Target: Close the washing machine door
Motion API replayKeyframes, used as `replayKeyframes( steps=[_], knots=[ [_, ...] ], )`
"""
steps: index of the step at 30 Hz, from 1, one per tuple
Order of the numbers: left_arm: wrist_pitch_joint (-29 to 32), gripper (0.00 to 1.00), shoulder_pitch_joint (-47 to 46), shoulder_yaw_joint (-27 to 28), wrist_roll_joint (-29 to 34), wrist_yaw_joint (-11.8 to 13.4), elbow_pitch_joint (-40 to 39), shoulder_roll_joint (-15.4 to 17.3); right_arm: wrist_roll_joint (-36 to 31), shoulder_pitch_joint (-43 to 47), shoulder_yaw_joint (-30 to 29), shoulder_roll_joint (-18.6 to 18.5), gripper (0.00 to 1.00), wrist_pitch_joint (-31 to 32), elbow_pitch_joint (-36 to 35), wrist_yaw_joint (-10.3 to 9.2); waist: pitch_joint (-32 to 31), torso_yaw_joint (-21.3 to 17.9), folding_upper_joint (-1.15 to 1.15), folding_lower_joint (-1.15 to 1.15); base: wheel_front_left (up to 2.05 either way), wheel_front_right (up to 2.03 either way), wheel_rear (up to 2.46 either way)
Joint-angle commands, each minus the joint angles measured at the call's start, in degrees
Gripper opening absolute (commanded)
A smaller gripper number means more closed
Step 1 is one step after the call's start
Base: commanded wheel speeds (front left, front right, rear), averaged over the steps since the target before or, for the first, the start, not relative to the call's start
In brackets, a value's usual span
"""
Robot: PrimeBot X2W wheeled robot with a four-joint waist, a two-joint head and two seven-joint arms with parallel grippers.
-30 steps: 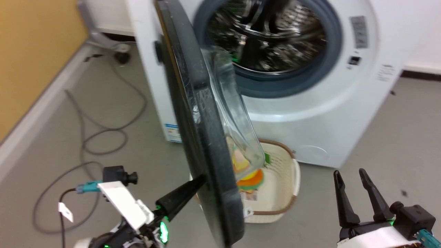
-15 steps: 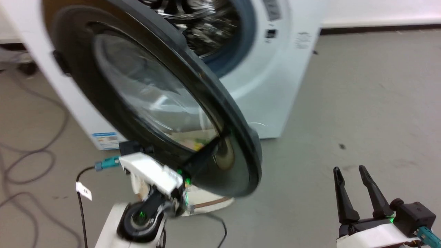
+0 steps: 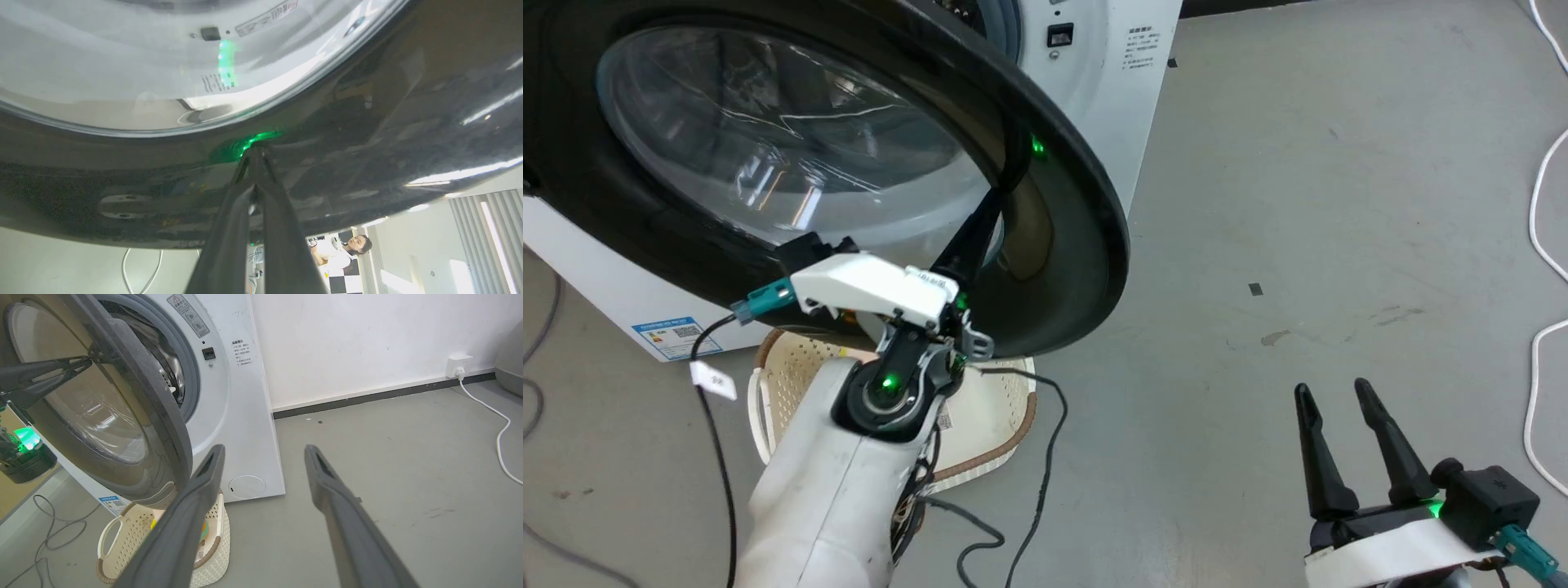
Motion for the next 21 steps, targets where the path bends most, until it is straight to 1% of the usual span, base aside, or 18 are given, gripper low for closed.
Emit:
replayKeyframes(
  steps=[1, 2, 3, 6, 9, 11, 14, 16, 18, 21],
  knots=[
    [-0.4, 0.0, -1.0, -0.5, -0.5, -0.7, 0.8, 0.0, 0.1, -0.9, 0.0, 0.4, 1.0, -0.2, -0.2, 0.05, 0.0, 0.2, 0.0, -0.01, 0.0, 0.0, 0.0],
    [-0.7, 0.0, -1.8, -1.5, -1.4, -1.7, 2.5, 0.0, -0.1, -0.7, -0.4, 0.4, 1.0, -0.2, -0.3, 0.05, -0.3, 0.8, 0.0, -0.01, 0.0, 0.0, 0.0],
    [-0.7, 0.0, -1.8, -1.5, -1.4, -1.7, 2.5, 0.0, -0.1, -0.7, -0.4, 0.4, 1.0, -0.2, -0.3, 0.05, -0.3, 0.8, 0.0, -0.01, 0.0, 0.0, 0.0],
    [-0.8, 0.0, -1.7, -3.3, -1.6, -2.9, 4.0, 0.0, -0.3, -0.5, -0.8, 0.4, 1.0, -0.2, -0.3, 0.05, -1.1, 2.3, 0.0, -0.01, 0.0, 0.0, 0.0],
    [-0.9, 0.0, 0.1, -5.3, 0.6, -4.1, 3.1, 0.5, -0.4, -0.5, -1.0, 0.4, 1.0, -0.2, -0.7, 0.05, -2.3, 3.8, 0.0, -0.01, 0.0, 0.0, 0.0],
    [-1.6, 0.0, 2.2, -7.0, 3.2, -4.5, 1.4, 1.6, -0.4, -0.4, -1.5, 0.4, 1.0, -0.2, -1.0, 0.05, -3.1, 5.1, 0.0, -0.01, 0.0, 0.0, 0.0],
    [-4.0, 0.0, 6.1, -10.1, 8.8, -4.7, -2.5, 4.3, -0.5, 0.3, -1.9, 0.4, 1.0, -0.2, -0.8, 0.05, -4.6, 7.2, 0.0, -0.01, 0.0, 0.0, 0.0],
    [-6.1, 0.0, 9.1, -11.2, 11.5, -4.7, -6.1, 6.4, -0.6, 0.6, -1.6, 0.4, 1.0, -0.2, -0.7, 0.05, -5.5, 8.5, 0.0, -0.01, 0.0, 0.0, 0.0],
    [-9.2, 0.0, 12.0, -12.2, 15.7, -4.7, -9.0, 9.5, -0.7, 0.8, -1.2, 0.3, 1.0, -0.2, -0.8, 0.05, -6.2, 9.8, 0.0, -0.01, 0.0, 0.0, 0.0],
    [-15.4, 0.0, 15.3, -13.5, 24.7, -4.7, -11.8, 14.3, -0.5, 1.2, -1.1, -0.4, 1.0, -0.2, -0.8, 0.05, -7.2, 11.9, 0.0, -0.01, 0.0, 0.0, 0.0]
  ],
)
